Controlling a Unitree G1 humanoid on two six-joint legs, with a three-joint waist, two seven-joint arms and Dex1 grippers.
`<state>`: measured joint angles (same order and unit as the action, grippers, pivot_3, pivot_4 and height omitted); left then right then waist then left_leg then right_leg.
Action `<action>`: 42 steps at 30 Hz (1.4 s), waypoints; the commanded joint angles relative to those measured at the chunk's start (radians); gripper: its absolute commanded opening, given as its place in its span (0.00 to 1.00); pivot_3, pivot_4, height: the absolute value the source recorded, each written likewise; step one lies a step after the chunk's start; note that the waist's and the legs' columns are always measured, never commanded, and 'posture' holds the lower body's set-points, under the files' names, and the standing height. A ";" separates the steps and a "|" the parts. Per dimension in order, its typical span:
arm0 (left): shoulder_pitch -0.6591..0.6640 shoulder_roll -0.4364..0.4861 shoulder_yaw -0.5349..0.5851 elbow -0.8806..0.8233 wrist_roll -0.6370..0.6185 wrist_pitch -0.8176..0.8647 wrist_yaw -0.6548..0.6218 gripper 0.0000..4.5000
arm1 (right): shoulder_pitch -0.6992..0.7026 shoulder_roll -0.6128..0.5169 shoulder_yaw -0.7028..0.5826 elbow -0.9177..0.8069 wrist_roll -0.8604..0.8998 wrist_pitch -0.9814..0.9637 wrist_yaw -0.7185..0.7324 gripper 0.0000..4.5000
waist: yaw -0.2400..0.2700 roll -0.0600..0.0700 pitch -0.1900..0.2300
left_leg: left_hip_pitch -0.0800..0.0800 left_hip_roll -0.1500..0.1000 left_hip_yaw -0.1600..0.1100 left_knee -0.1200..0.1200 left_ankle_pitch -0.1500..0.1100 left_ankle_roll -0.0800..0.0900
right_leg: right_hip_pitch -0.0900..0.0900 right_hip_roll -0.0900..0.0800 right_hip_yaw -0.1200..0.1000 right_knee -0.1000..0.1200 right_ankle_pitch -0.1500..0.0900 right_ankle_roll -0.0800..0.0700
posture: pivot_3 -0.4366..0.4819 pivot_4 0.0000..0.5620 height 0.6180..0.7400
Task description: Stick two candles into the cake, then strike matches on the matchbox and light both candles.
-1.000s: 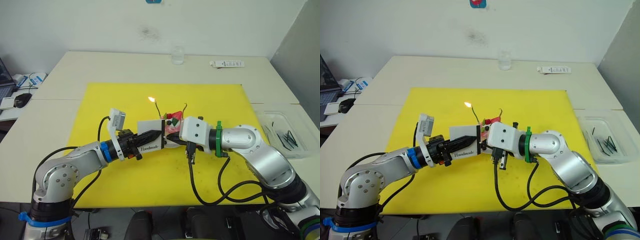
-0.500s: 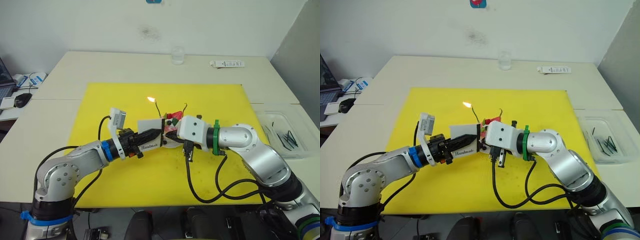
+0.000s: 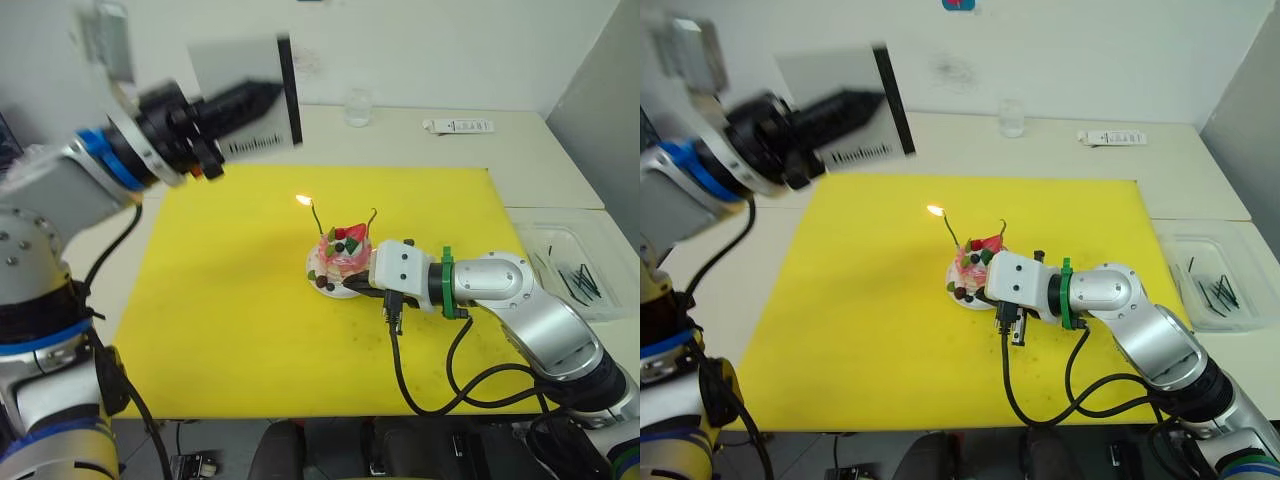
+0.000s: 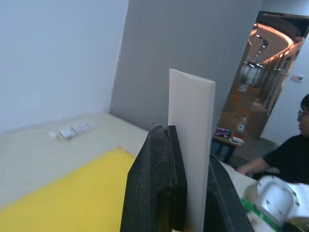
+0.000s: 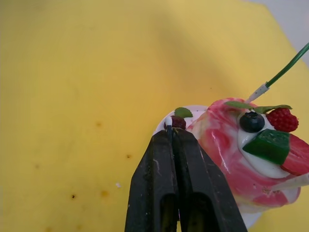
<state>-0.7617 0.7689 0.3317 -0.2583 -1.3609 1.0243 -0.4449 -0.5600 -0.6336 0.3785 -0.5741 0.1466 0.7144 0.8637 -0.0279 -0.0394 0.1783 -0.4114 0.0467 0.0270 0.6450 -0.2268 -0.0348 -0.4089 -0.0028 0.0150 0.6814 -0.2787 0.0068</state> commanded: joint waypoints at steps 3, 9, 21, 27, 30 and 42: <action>0.133 0.050 0.043 -0.092 -0.092 0.044 -0.008 0.00 | 0.014 -0.009 -0.070 -0.076 0.031 0.035 -0.024 0.01 | -0.002 0.000 0.000 | 0.000 -0.001 0.001 0.000 0.000 0.000 | 0.000 -0.001 0.001 0.000 0.000 0.000 | 0.48 0.27 1.00; 0.297 0.062 0.028 -0.149 -0.096 0.044 -0.023 0.00 | 0.026 -0.020 -0.126 -0.112 0.067 0.080 -0.042 0.01 | 0.001 0.000 0.000 | 0.000 0.000 0.000 0.000 0.000 0.000 | 0.000 -0.001 0.000 0.000 0.000 0.000 | 0.48 0.27 1.00; 0.704 0.135 -0.079 -0.335 0.148 -0.011 -0.244 0.00 | 0.020 -0.101 -0.261 -0.131 0.131 0.118 -0.061 0.01 | 0.001 0.000 0.000 | 0.002 0.000 0.002 0.000 0.000 0.000 | 0.000 0.000 0.001 -0.001 -0.001 -0.001 | 0.48 0.27 1.00; 0.680 0.048 -0.150 -0.339 0.161 -0.039 -0.217 0.00 | -0.043 -0.094 -0.263 -0.099 0.119 0.114 -0.096 0.01 | 0.002 0.000 0.000 | 0.002 0.000 0.002 0.000 0.000 0.000 | 0.001 0.000 0.001 -0.001 0.000 -0.002 | 0.48 0.27 1.00; 0.649 0.008 -0.179 -0.331 0.165 -0.041 -0.196 0.00 | -0.073 -0.088 -0.247 -0.073 0.100 0.096 -0.114 0.01 | 0.002 0.000 0.000 | 0.002 -0.001 0.002 0.001 0.000 0.000 | 0.002 0.000 0.002 -0.001 0.000 -0.002 | 0.48 0.27 1.00; 0.611 -0.013 -0.199 -0.314 0.177 -0.040 -0.197 0.00 | -0.119 -0.074 -0.204 -0.017 0.065 0.045 -0.130 0.01 | 0.001 0.000 0.000 | 0.002 0.000 0.002 0.000 0.000 0.000 | 0.001 0.001 0.002 -0.001 0.000 -0.002 | 0.48 0.27 1.00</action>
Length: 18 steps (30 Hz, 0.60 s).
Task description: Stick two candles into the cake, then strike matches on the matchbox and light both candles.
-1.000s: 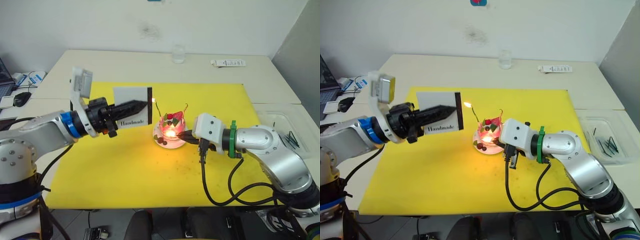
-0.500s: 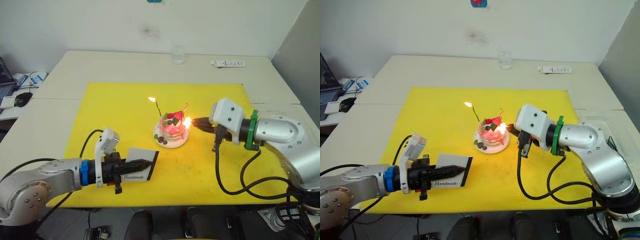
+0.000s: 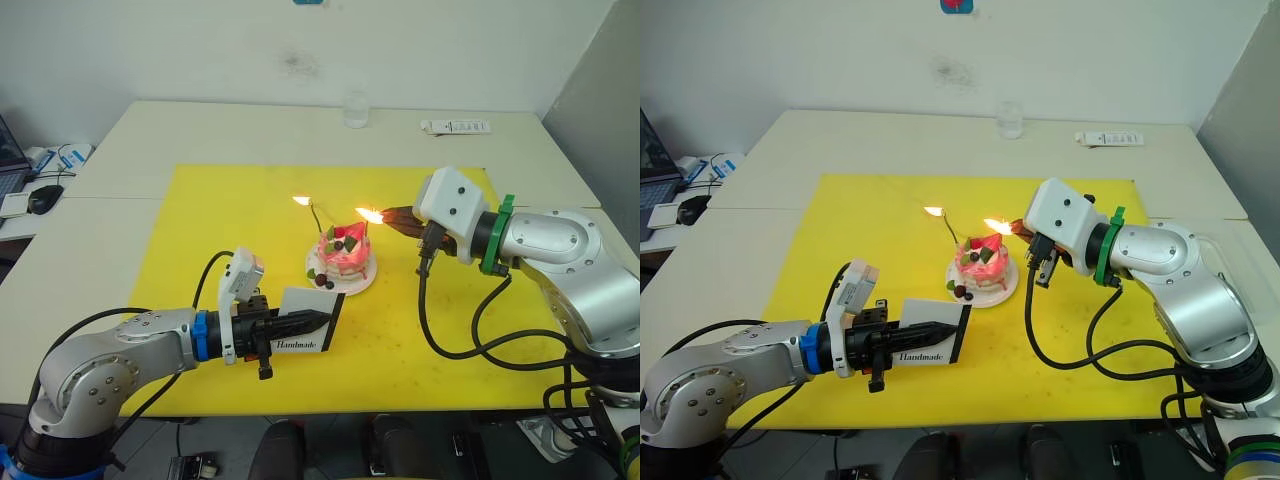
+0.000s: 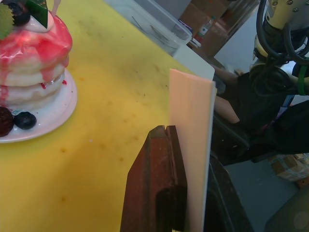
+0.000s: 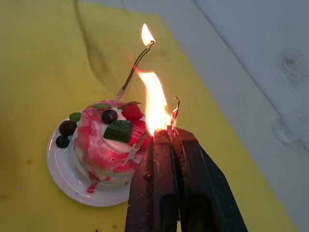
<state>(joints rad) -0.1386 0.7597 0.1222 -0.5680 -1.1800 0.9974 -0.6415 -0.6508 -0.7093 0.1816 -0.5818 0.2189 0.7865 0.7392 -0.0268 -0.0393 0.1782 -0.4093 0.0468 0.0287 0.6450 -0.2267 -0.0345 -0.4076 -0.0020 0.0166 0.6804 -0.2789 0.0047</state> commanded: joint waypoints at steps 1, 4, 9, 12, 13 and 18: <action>-0.013 -0.004 0.010 -0.004 -0.003 -0.013 0.000 0.00 | -0.028 0.002 -0.007 -0.009 -0.009 -0.029 -0.005 0.01 | 0.000 0.000 0.000 | 0.000 0.000 0.000 0.000 0.000 0.000 | 0.000 0.000 0.000 0.000 0.000 0.000 | 0.48 0.27 1.00; -0.012 -0.003 0.010 -0.004 -0.003 -0.013 -0.001 0.00 | -0.027 0.003 -0.010 -0.012 -0.009 -0.034 -0.004 0.01 | 0.000 0.000 0.000 | 0.000 0.000 0.000 0.000 0.000 0.000 | 0.000 0.000 0.000 0.000 0.000 0.000 | 0.48 0.27 1.00; -0.013 -0.003 0.012 -0.007 -0.010 -0.010 0.003 0.00 | -0.017 -0.014 -0.026 -0.029 -0.002 -0.027 0.003 0.01 | 0.000 0.000 0.000 | 0.000 0.000 0.000 0.000 0.000 0.000 | 0.000 0.000 0.000 0.000 0.000 0.000 | 0.48 0.27 1.00; -0.017 -0.003 0.012 -0.009 -0.014 -0.008 0.007 0.00 | -0.012 -0.021 -0.029 -0.033 -0.002 -0.027 0.002 0.01 | 0.000 0.000 0.000 | 0.000 0.000 0.000 0.000 0.000 0.000 | 0.000 0.000 0.000 0.000 0.000 0.000 | 0.48 0.27 1.00; -0.019 -0.004 0.011 -0.009 -0.015 -0.007 0.009 0.00 | -0.010 -0.024 -0.030 -0.032 -0.003 -0.028 0.001 0.01 | 0.000 0.000 0.000 | 0.000 0.000 0.000 0.000 0.000 0.000 | 0.000 0.000 0.000 0.000 0.000 0.000 | 0.48 0.27 1.00; -0.026 -0.006 0.009 -0.013 -0.025 -0.002 0.020 0.00 | -0.012 -0.031 -0.031 -0.028 -0.005 -0.033 -0.002 0.01 | 0.000 0.000 0.000 | 0.000 0.000 0.000 0.000 0.000 0.000 | 0.000 0.000 0.000 0.000 0.000 0.000 | 0.48 0.27 1.00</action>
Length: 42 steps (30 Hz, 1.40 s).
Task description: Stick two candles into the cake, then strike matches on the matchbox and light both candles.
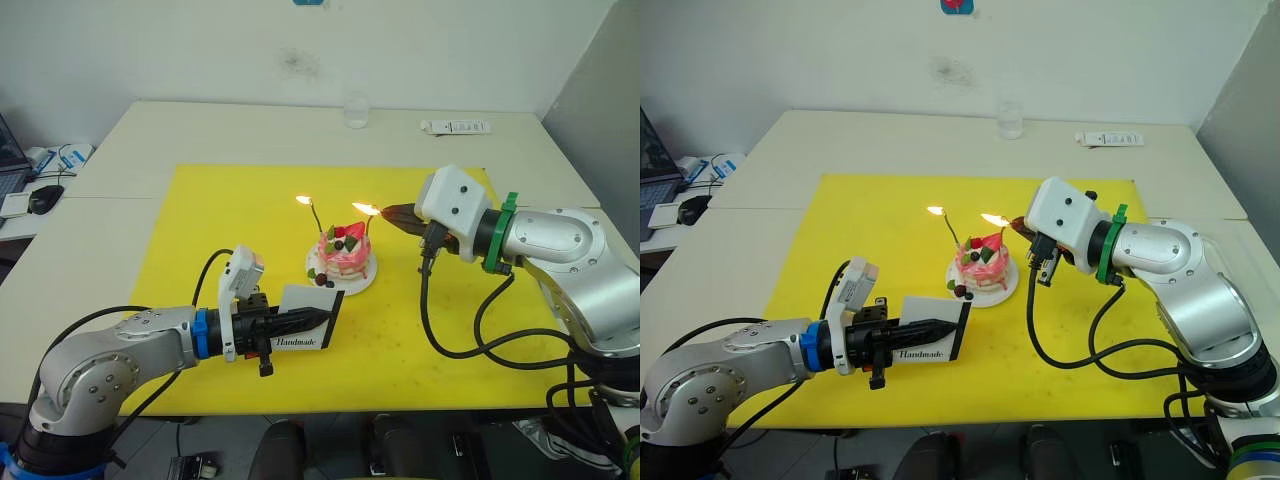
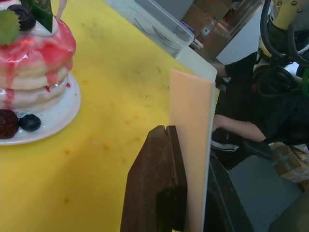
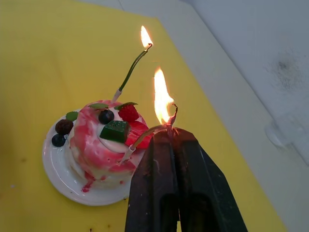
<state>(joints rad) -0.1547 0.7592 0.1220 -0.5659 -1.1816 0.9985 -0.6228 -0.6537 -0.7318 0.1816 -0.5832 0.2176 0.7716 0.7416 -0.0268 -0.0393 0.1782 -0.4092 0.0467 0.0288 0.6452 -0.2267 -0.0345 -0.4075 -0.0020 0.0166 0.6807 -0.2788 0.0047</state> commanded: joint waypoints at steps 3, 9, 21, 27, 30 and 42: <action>-0.010 -0.006 0.008 -0.015 -0.026 -0.002 0.005 0.00 | -0.013 -0.008 -0.028 -0.025 -0.004 -0.018 -0.007 0.01 | 0.000 0.000 0.000 | 0.000 0.000 0.000 0.000 0.000 0.000 | 0.000 0.000 0.000 0.000 0.000 0.000 | 0.48 0.27 1.00; -0.008 -0.007 0.002 -0.008 -0.014 -0.007 -0.002 0.00 | -0.020 -0.017 -0.035 -0.024 0.002 -0.012 0.002 0.01 | 0.000 0.000 0.000 | 0.000 0.000 0.000 0.000 0.000 0.000 | 0.000 0.000 0.000 0.000 0.000 0.000 | 0.48 0.27 1.00; -0.006 -0.010 -0.001 -0.002 0.000 -0.012 -0.012 0.00 | -0.009 -0.027 -0.054 -0.049 0.034 0.012 0.020 0.01 | 0.000 0.000 0.000 | 0.000 0.000 0.000 0.000 0.000 0.000 | 0.000 0.000 0.000 0.000 0.000 0.000 | 0.48 0.27 1.00; -0.003 -0.009 0.000 -0.002 0.004 -0.014 -0.013 0.00 | 0.008 -0.042 -0.071 -0.063 0.050 0.020 0.021 0.01 | 0.000 0.000 0.000 | 0.000 0.000 0.000 0.000 0.000 0.000 | 0.000 0.000 0.000 0.000 0.000 0.000 | 0.48 0.27 1.00; -0.003 -0.009 0.000 -0.002 0.005 -0.014 -0.013 0.00 | 0.013 -0.046 -0.076 -0.063 0.050 0.016 0.017 0.01 | 0.000 0.000 0.000 | 0.000 0.000 0.000 0.000 0.000 0.000 | 0.000 0.000 0.000 0.000 0.000 0.000 | 0.48 0.27 1.00; -0.015 -0.017 -0.009 0.001 0.004 -0.013 -0.010 0.00 | 0.049 -0.042 -0.060 -0.041 0.022 -0.035 0.005 0.01 | 0.000 0.000 0.000 | 0.000 0.000 0.000 0.000 0.000 0.000 | 0.000 0.000 0.000 0.000 0.000 0.000 | 0.48 0.27 1.00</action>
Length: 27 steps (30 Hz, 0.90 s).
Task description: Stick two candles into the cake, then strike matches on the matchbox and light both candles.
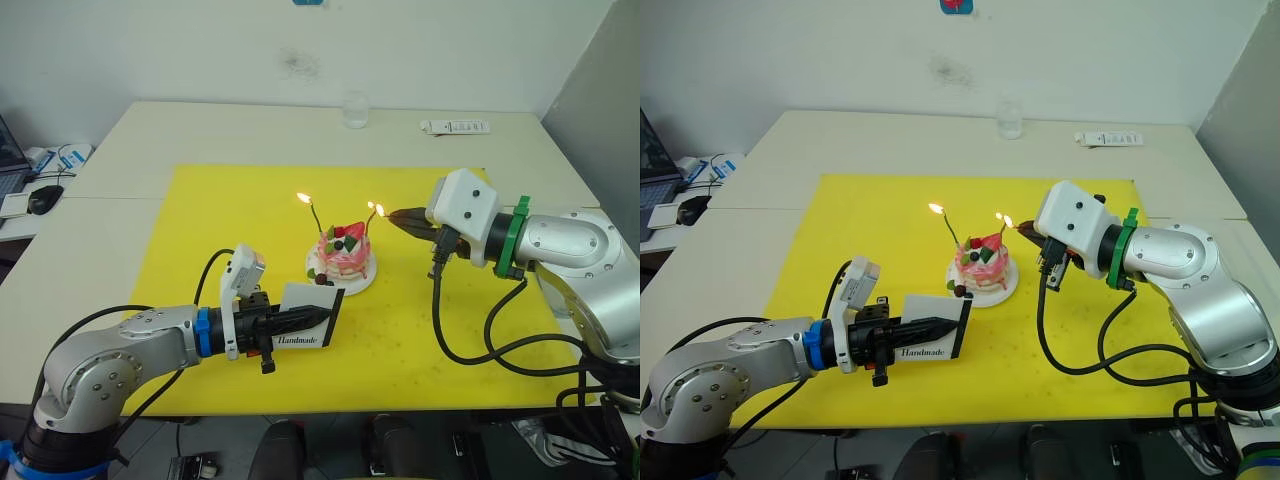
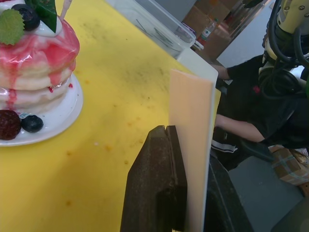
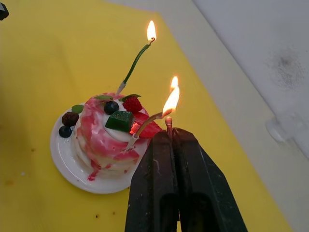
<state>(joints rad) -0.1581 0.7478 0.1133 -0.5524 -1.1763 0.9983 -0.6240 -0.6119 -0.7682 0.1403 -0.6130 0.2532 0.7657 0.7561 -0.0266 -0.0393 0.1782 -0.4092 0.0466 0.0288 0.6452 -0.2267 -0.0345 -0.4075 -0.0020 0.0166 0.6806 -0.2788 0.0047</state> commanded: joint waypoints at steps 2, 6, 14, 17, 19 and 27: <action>-0.011 -0.009 -0.001 -0.015 -0.001 -0.013 -0.007 0.00 | 0.022 -0.014 -0.028 -0.009 -0.015 -0.033 -0.010 0.01 | 0.000 0.000 0.000 | 0.000 0.000 0.000 0.000 0.000 0.000 | 0.000 0.000 0.000 0.000 0.000 0.000 | 0.48 0.27 1.00; -0.008 -0.014 0.004 -0.021 -0.012 -0.012 -0.002 0.00 | 0.113 -0.068 -0.126 0.016 -0.039 -0.009 -0.041 0.01 | 0.001 0.000 0.000 | 0.000 0.000 0.000 0.000 0.000 0.000 | 0.000 0.000 0.000 0.000 0.000 0.000 | 0.48 0.27 1.00; 0.024 -0.035 -0.020 -0.040 -0.009 -0.018 -0.003 0.00 | 0.297 -0.110 -0.399 0.187 -0.135 -0.032 -0.196 0.01 | 0.010 0.000 0.000 | 0.000 -0.001 0.001 0.000 0.000 0.000 | 0.000 0.000 0.001 0.000 0.000 0.000 | 0.48 0.27 1.00; 0.034 -0.049 -0.035 -0.048 -0.001 -0.023 0.001 0.00 | 0.327 -0.111 -0.458 0.289 -0.162 -0.063 -0.233 0.01 | 0.009 0.000 0.000 | 0.000 -0.001 0.001 0.000 0.000 0.000 | 0.001 0.000 0.001 0.000 0.000 0.000 | 0.48 0.27 1.00; 0.037 -0.058 -0.039 -0.049 0.002 -0.027 0.005 0.00 | 0.330 -0.114 -0.476 0.381 -0.184 -0.079 -0.262 0.01 | 0.006 0.001 0.000 | 0.001 -0.001 0.001 0.000 0.000 0.000 | 0.001 0.000 0.001 0.000 0.000 0.000 | 0.48 0.27 1.00; 0.049 -0.081 -0.045 -0.056 0.020 -0.034 0.013 0.00 | 0.319 -0.086 -0.481 0.572 -0.170 -0.074 -0.289 0.01 | -0.001 0.002 -0.001 | 0.001 -0.001 0.001 0.000 0.000 0.000 | 0.001 0.002 0.002 0.000 0.000 0.000 | 0.48 0.27 1.00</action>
<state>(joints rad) -0.1115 0.6732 0.0694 -0.5786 -1.1571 0.9898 -0.6137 -0.2829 -0.8519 -0.3063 -0.0476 0.0809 0.6944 0.4846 -0.0277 -0.0377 0.1773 -0.4085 0.0459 0.0299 0.6456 -0.2267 -0.0344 -0.4067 0.0006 0.0183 0.6809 -0.2789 0.0048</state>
